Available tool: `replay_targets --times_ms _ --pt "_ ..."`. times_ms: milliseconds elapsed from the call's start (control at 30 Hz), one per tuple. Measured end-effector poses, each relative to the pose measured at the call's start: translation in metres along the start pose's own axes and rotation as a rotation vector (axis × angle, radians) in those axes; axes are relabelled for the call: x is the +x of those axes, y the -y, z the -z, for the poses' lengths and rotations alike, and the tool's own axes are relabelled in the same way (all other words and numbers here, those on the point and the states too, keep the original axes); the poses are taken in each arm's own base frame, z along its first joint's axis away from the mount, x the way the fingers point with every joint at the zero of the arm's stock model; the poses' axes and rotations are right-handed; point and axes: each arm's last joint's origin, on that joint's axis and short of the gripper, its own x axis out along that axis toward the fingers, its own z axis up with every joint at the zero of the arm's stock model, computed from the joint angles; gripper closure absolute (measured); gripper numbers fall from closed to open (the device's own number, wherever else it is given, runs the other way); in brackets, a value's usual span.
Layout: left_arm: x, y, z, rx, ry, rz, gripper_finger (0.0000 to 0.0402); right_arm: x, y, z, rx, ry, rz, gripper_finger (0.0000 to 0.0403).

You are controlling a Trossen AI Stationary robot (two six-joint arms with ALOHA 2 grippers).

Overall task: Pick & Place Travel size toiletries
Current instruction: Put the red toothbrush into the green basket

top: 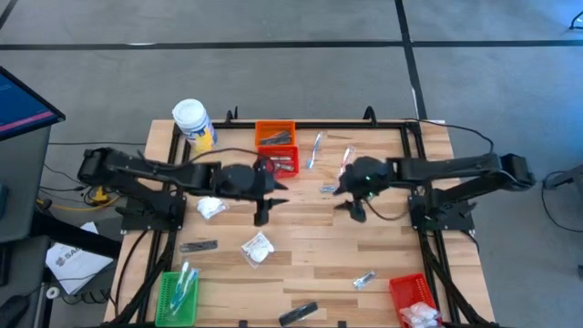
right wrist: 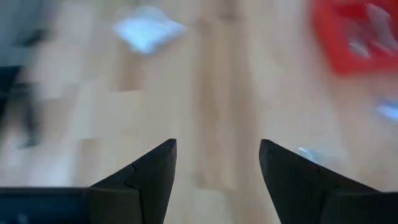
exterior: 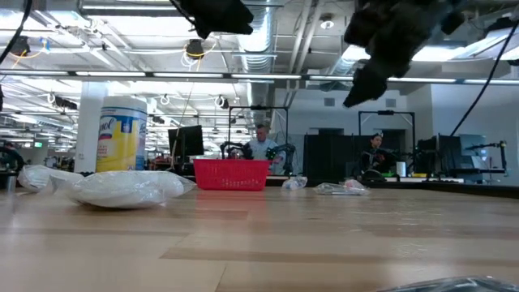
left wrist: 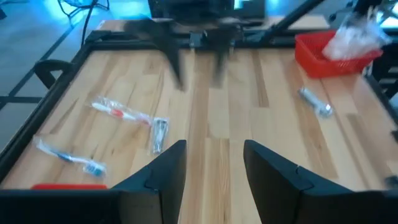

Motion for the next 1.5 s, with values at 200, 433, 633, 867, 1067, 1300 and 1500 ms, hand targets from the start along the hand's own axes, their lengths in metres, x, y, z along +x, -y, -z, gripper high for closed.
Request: replay_targets --times_ms 200,433,633,867,1067,1300,1500 --pt "0.002 0.011 0.025 0.038 -0.052 -0.001 0.0247 -0.007 0.039 -0.018 0.138 -0.047 0.241 0.0211" --pt "-0.024 0.002 0.041 0.030 -0.029 -0.003 0.0247 -0.026 0.106 -0.041 0.371 -0.014 0.432 0.0251" --pt "-0.064 -0.005 0.051 -0.026 0.083 0.016 0.0247 -0.006 0.165 -0.038 0.662 -0.224 0.518 0.0331" --pt "-0.096 -0.006 0.059 -0.057 0.244 0.067 0.0247 0.036 0.197 -0.039 0.788 -0.334 0.554 0.0387" --pt "-0.103 -0.003 0.061 -0.051 0.283 0.098 0.0247 0.058 0.216 -0.035 0.898 -0.395 0.584 0.0398" --pt "-0.100 -0.002 0.061 -0.047 0.281 0.107 0.0247 0.070 0.213 -0.025 0.955 -0.498 0.593 0.0401" --pt "-0.100 -0.002 0.060 -0.042 0.287 0.107 0.0247 0.066 0.210 -0.020 0.985 -0.579 0.603 0.0402"
